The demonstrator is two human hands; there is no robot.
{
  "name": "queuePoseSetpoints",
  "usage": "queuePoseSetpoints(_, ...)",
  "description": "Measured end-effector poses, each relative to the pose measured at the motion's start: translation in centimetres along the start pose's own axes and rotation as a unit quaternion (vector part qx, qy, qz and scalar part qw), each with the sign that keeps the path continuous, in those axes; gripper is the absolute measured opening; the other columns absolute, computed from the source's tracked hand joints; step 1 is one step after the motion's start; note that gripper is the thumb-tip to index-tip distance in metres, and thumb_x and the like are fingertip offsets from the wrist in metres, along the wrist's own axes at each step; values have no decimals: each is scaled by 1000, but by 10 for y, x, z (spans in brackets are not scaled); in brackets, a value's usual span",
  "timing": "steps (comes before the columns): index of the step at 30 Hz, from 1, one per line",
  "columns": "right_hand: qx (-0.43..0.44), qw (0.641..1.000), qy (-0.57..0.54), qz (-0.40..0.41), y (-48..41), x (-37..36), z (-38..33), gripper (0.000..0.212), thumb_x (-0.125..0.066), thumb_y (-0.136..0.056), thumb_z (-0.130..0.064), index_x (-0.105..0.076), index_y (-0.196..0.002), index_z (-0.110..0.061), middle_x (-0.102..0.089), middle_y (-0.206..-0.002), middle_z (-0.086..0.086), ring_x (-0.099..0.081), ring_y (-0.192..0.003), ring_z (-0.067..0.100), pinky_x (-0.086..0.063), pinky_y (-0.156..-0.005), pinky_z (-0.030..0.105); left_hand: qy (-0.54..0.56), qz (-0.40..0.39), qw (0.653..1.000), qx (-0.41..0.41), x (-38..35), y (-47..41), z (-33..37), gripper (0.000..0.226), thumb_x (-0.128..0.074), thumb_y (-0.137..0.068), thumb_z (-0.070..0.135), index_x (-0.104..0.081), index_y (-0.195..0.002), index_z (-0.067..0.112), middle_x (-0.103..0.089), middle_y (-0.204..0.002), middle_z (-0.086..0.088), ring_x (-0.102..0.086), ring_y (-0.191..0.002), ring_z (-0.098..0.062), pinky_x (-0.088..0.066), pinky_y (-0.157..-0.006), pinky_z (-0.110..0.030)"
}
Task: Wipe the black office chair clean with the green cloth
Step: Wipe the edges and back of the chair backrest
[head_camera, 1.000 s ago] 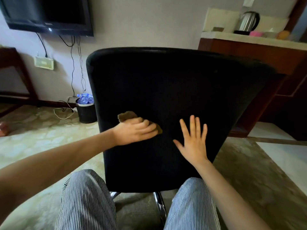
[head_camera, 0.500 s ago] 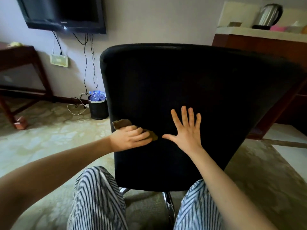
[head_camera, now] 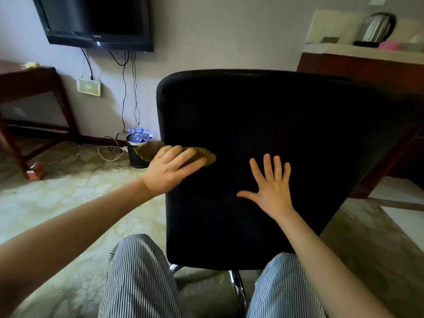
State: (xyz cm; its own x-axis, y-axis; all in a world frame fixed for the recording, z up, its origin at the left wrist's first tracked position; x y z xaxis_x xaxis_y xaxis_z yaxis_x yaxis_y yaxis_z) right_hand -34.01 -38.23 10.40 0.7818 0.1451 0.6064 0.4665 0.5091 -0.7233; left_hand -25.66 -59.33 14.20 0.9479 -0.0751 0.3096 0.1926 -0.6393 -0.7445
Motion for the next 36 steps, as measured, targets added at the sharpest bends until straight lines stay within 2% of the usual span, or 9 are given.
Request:
queuePoseSetpoints(7, -4, 1000, 23, 8, 5, -2, 8, 95, -46, -65, -71, -35, -136, -8, -40, -131, 28, -37, -119, 47, -38, -88, 66, 33, -93, 983, -153, -21, 69, 41, 41, -17, -99, -3, -46, -120, 15, -43, -116, -6, -45, -96, -21, -37, -83, -29)
queuePoseSetpoints(10, -2, 1000, 22, 14, 7, -4, 11, 97, -44, -67, -74, -31, -137, -8, -29, -135, 26, -28, -122, 44, -30, -93, 64, 8, -74, 980, -185, -14, 54, 28, 41, -18, -98, -4, -46, -121, 16, -43, -118, -6, -44, -96, -22, -39, -82, -29)
queuePoseSetpoints(14, 9, 999, 22, 32, 7, -4, 10, 103, -66, -58, -64, -33, -136, -6, -27, -134, 26, -37, -120, 52, -20, -94, 63, -15, 32, 995, -94, 5, 13, -8, 32, -39, -94, 3, -51, -119, 19, -45, -112, -7, -44, -91, -22, -39, -79, -31)
queuePoseSetpoints(19, 4, 1000, 5, 29, 6, -5, 4, 96, -56, -65, -65, -30, -136, -6, -24, -135, 27, -24, -122, 46, -19, -93, 63, 25, 114, 991, 68, -2, 24, -10, 21, -47, -95, 12, -54, -112, 21, -46, -109, -8, -42, -89, -26, -40, -77, -35)
queuePoseSetpoints(23, 0, 1000, -16, 16, 3, -6, -6, 93, -42, -73, -72, -26, -139, -9, -22, -136, 26, -23, -122, 46, -19, -92, 65, 36, 94, 986, 134, -15, 54, 0, 19, -41, -97, 11, -55, -107, 18, -44, -109, -10, -40, -89, -29, -39, -79, -36)
queuePoseSetpoints(30, -2, 998, -11, 62, -6, 2, -35, 130, -73, -58, -62, 9, -150, -18, -23, -140, 22, -24, -125, 42, -16, -93, 62, 87, 10, 970, 228, -38, 102, 7, 20, -37, -98, 18, -50, -113, 14, -38, -111, -13, -40, -97, -31, -34, -91, -37)
queuePoseSetpoints(32, -2, 998, -19, 62, -8, 2, -46, 132, -76, -58, -58, 10, -149, -19, -22, -142, 21, -24, -127, 41, -16, -94, 61, 122, 49, 913, 385, -33, 108, -12, 24, -43, -93, 13, -46, -116, 10, -34, -114, -13, -36, -105, -28, -26, -102, -23)
queuePoseSetpoints(34, -5, 998, -44, 53, -12, 3, -55, 133, -81, -57, -52, 9, -150, -20, -20, -143, 20, -21, -128, 40, -16, -95, 59, 158, 123, 779, 594, -31, 124, -30, 33, -45, -90, 4, -42, -123, 0, -33, -122, -20, -33, -113, -21, -20, -103, -10)
queuePoseSetpoints(36, 2, 997, -65, 43, -15, 5, -64, 127, -85, -57, -45, -5, -151, -17, -20, -143, 20, -19, -129, 40, -15, -95, 58, 180, 163, 671, 700, -39, 133, -31, 36, -43, -91, 4, -40, -126, -6, -34, -126, -26, -35, -119, -25, -20, -102, -9)
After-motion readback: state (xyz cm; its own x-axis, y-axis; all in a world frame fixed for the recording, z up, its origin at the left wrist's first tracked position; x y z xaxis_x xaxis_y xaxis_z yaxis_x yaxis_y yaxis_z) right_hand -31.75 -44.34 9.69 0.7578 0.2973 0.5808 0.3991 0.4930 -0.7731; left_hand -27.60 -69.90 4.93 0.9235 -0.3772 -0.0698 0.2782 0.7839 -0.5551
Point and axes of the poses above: each hand's wrist, its own y-axis away from the middle knuckle, its own x-axis out of the back of the hand, z = x × y, the point moved 6 cm from there along -y, towards the middle knuckle
